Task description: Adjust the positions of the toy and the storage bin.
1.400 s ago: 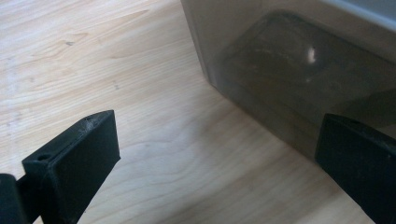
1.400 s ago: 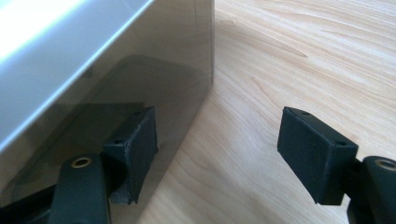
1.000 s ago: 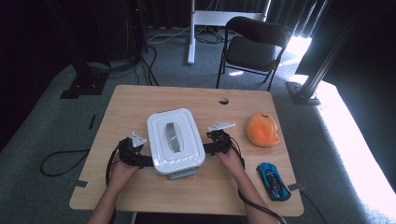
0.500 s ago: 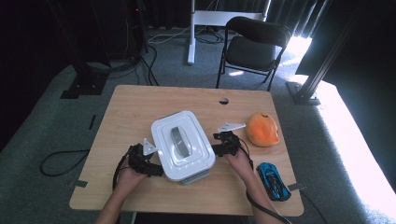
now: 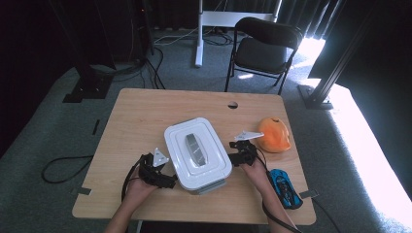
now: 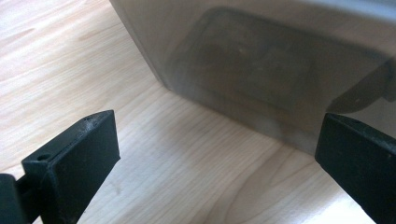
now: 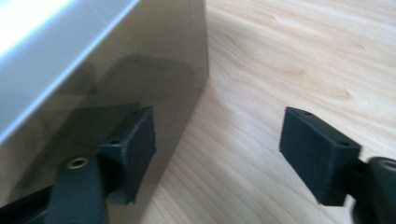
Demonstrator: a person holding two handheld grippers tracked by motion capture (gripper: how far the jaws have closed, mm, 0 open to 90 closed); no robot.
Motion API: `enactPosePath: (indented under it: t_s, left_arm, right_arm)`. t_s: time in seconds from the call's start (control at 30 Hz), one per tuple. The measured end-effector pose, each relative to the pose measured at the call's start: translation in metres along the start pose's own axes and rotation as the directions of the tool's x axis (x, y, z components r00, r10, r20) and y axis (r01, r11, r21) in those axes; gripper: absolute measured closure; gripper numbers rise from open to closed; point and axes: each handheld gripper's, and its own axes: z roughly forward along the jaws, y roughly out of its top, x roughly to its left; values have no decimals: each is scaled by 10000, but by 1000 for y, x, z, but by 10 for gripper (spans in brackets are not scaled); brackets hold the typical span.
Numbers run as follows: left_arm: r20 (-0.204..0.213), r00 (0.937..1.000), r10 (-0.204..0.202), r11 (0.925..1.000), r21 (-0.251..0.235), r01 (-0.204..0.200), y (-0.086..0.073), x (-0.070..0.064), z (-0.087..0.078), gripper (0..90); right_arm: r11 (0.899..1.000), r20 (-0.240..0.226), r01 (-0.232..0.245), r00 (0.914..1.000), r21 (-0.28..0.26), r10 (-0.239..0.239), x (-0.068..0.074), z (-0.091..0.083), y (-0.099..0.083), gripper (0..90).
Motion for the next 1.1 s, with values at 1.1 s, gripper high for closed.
enactPosePath:
  t_s: [1.1]
  left_arm:
    - [-524,9927,-1086,9933,335,1104,-64,43,-10,1]
  right_arm:
    - [9999,-14,-171,9999,12,171,15,-72,-58,109]
